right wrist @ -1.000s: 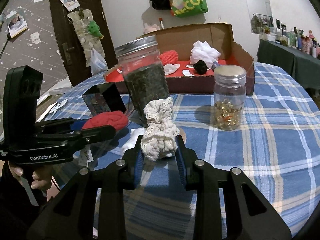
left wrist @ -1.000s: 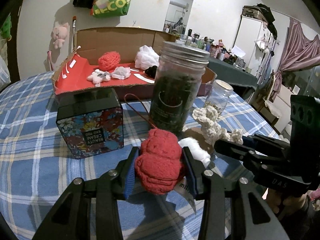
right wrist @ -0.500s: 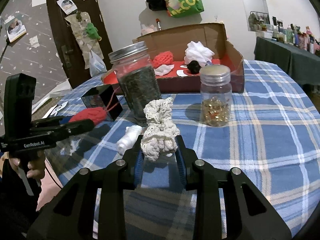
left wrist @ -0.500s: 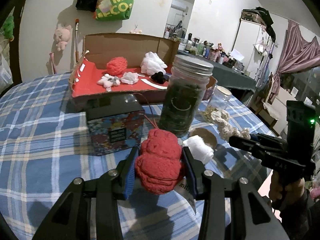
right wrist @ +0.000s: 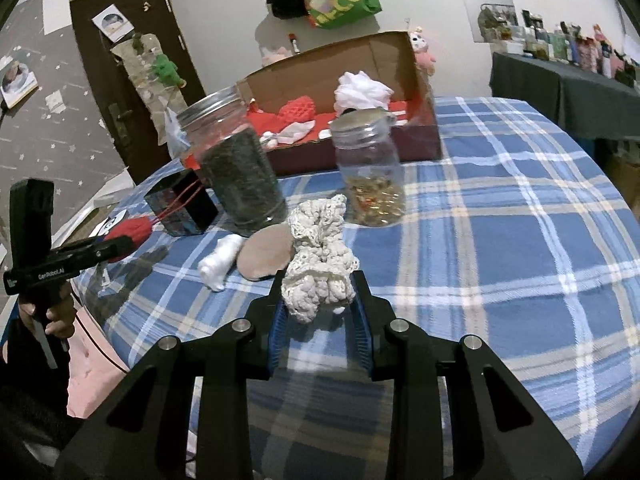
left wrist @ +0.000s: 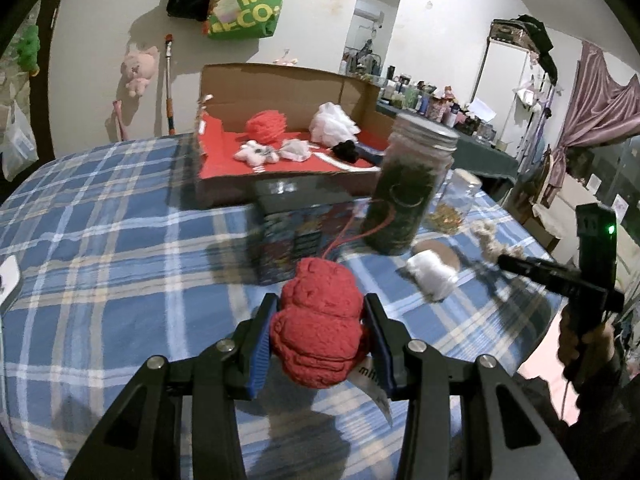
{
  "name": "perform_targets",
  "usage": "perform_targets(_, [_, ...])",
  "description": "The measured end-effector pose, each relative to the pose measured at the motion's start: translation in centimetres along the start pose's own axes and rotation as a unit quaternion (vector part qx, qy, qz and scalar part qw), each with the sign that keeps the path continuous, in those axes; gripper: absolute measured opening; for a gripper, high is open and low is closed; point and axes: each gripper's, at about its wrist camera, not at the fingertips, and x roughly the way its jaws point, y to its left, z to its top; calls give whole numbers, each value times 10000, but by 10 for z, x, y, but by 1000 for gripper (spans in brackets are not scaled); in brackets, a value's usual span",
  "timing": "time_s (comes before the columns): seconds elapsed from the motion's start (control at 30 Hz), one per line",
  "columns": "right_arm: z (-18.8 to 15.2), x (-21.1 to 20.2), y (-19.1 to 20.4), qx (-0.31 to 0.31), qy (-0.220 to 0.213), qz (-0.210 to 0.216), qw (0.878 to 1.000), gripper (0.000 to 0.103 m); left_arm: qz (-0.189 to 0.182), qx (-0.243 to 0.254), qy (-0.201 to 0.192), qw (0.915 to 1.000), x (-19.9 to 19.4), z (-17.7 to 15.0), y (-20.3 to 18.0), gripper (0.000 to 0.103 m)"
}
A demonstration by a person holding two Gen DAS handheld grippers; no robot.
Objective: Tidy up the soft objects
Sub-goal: 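Lift the red knitted toy and cream scrunchie toward the box with both tools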
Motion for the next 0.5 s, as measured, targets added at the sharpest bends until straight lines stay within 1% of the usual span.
perform_targets(0.13, [1, -3, -10, 74, 44, -78, 9999, 28, 217, -106, 48, 9997, -3, -5, 17, 45])
perform_targets(0.27, [3, -4, -20, 141, 94, -110, 9998, 28, 380, -251, 45, 9990, -2, -4, 37, 45])
perform_targets(0.37, [8, -3, -27, 153, 161, -107, 9997, 28, 412, -277, 66, 9987, 1, 1, 46, 45])
perform_targets(0.5, [18, 0, -37, 177, 261, -115, 9994, 28, 338, -224, 106, 9991, 6, 13, 57, 45])
